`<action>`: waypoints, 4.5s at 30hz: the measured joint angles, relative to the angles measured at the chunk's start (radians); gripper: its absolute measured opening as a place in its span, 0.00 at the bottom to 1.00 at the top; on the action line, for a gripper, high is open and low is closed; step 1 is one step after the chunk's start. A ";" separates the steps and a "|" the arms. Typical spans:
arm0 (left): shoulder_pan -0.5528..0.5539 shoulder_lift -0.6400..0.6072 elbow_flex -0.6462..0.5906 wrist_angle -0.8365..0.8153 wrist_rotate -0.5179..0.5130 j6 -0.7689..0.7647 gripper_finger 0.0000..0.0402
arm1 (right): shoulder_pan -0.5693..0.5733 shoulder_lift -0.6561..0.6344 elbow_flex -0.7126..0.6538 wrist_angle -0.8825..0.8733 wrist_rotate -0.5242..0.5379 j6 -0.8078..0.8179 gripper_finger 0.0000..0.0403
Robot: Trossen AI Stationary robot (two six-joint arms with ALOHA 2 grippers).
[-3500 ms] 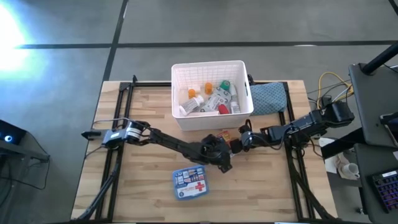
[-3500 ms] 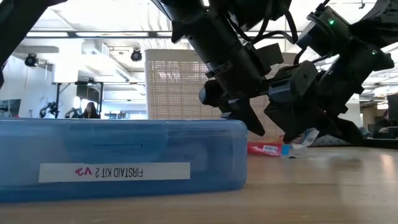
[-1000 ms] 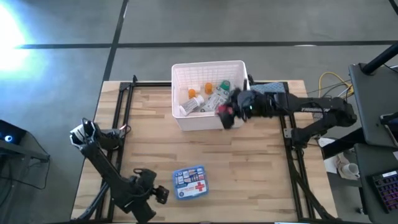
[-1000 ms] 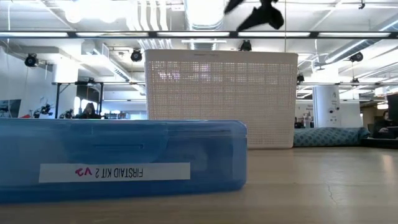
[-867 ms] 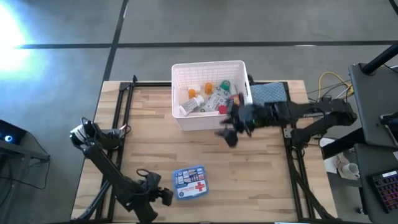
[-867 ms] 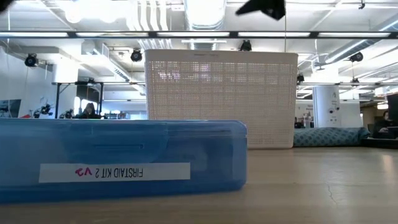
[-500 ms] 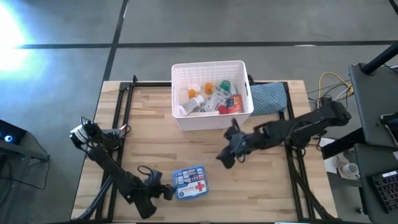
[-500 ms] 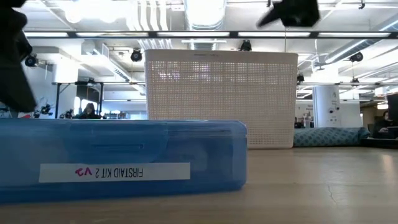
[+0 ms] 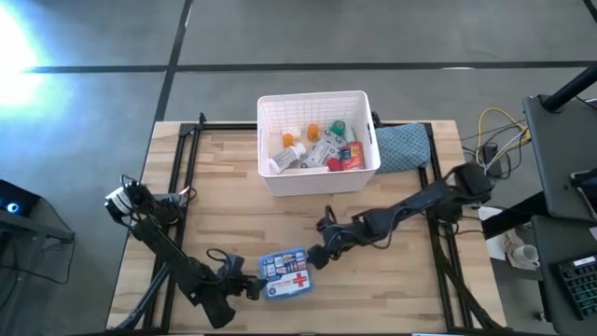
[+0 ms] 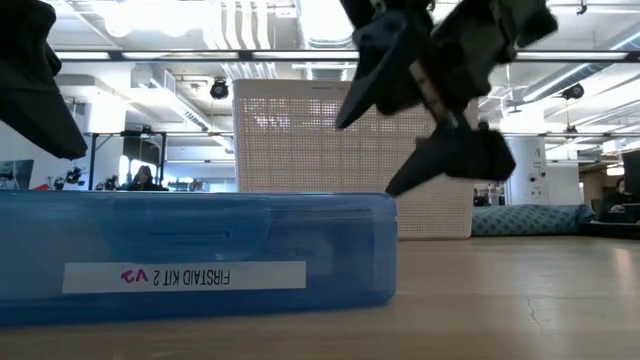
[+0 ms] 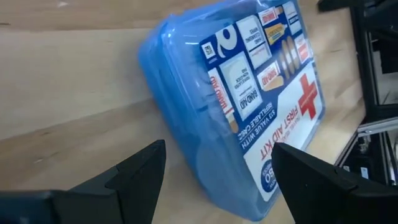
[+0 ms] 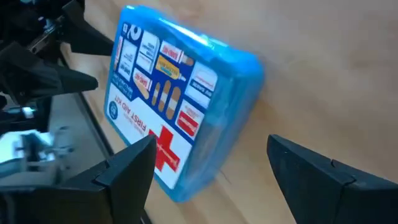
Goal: Pick & place medical supplies in basket/bin
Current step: Put the blue first aid kit box into the white container
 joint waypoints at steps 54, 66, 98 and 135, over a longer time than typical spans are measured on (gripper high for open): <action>0.151 0.066 -0.192 0.326 0.094 0.166 0.68 | -0.021 0.126 0.088 0.128 -0.284 -0.097 0.81; 0.152 0.066 -0.208 0.329 0.098 0.165 0.68 | -0.028 0.119 0.205 -0.026 -0.278 -0.238 0.82; 0.151 0.069 -0.194 0.322 0.144 0.167 0.67 | -0.100 0.117 -0.141 0.241 -0.149 0.033 0.82; 0.180 0.068 -0.187 0.360 0.118 0.175 0.68 | -0.069 0.199 0.094 0.162 -0.189 -0.177 0.82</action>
